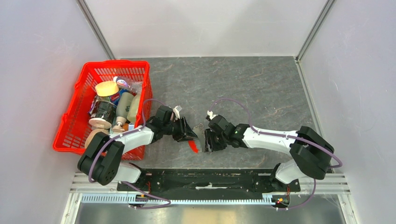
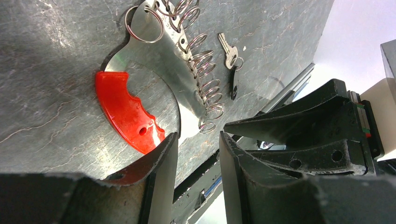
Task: Put the keys on the keyring
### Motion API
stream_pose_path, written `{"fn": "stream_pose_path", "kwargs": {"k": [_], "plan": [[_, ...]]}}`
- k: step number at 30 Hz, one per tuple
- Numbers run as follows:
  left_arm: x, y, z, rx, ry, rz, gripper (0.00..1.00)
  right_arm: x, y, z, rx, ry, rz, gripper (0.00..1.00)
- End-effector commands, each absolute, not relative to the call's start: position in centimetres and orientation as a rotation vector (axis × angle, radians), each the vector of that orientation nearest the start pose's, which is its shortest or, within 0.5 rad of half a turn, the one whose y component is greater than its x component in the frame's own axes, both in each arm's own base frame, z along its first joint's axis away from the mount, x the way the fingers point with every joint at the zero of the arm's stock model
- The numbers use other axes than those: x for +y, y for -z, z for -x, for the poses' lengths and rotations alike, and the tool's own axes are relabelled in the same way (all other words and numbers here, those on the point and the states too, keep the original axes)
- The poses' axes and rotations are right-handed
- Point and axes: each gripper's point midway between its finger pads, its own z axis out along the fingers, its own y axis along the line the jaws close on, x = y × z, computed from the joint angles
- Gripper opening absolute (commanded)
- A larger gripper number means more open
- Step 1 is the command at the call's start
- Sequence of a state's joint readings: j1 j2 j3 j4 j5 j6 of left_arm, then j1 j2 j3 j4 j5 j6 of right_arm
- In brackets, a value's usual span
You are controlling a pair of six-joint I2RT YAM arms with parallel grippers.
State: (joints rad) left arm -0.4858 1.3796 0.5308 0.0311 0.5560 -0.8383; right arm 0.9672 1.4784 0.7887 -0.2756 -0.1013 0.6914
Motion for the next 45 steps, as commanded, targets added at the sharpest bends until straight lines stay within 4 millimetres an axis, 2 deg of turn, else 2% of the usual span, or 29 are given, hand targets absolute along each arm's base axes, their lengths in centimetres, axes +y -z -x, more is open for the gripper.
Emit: {"fn": "stream_pose_path", "kwargs": {"k": [1,30,45], "plan": [[-24.7,-8.1,-22.2,2.528,1.233,0.096,0.45,30.6,-4.9,-16.7,2.637,-0.701,0.363,0.45],[-24.8,-8.1,-22.3,2.535,1.230,0.093,0.45,30.0,-2.8,-17.1,2.681,-0.651,0.352,0.43],[-24.7,-7.9,-22.3,2.539,1.224,0.093,0.45,30.4,-2.9,-16.1,2.715,-0.702,0.381,0.35]]}}
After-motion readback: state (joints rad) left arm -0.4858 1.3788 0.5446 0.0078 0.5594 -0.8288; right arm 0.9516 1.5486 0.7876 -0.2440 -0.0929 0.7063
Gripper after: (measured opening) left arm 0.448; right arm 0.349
